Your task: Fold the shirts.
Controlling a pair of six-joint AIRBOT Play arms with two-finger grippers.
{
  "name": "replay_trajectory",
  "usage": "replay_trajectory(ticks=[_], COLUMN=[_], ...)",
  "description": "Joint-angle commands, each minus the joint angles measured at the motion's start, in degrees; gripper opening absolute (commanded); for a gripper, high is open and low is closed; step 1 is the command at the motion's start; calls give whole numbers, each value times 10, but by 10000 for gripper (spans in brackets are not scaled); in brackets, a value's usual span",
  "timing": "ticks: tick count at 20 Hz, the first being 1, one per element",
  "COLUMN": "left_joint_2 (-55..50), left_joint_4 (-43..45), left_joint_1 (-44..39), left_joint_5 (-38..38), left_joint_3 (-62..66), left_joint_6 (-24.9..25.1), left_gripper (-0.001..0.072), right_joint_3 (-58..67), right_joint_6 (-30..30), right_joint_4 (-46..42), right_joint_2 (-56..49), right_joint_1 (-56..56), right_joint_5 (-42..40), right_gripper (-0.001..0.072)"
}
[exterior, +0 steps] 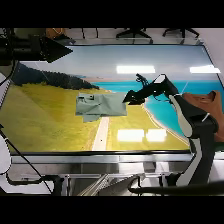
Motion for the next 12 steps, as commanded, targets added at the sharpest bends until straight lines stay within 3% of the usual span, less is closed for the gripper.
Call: replay_trajectory(ticks=[1,2,3,4,6,10,12], left_joint_2=[0,0,0,0,0,0,0], left_joint_4=[1,1,1,1,0,0,0], left_joint_1=[0,0,0,0,0,0,0], left_joint_5=[-1,-4,-9,-11,-15,-18,-18], left_joint_3=[0,0,0,0,0,0,0], left_joint_6=[1,2,5,5,5,4,4], left_gripper=[16,17,17,17,17,17,17], right_joint_3=[0,0,0,0,1,58,106], right_joint_6=[-43,-43,-43,-60,-97,-106,-101], right_joint_4=[82,81,86,104,147,191,191], right_joint_2=[-34,-36,-36,-35,-12,97,153], right_joint_1=[17,21,23,23,19,-46,-106], right_joint_5=[-3,-9,-13,-8,5,-4,-52], right_gripper=[493,444,335,51,22,21,20])
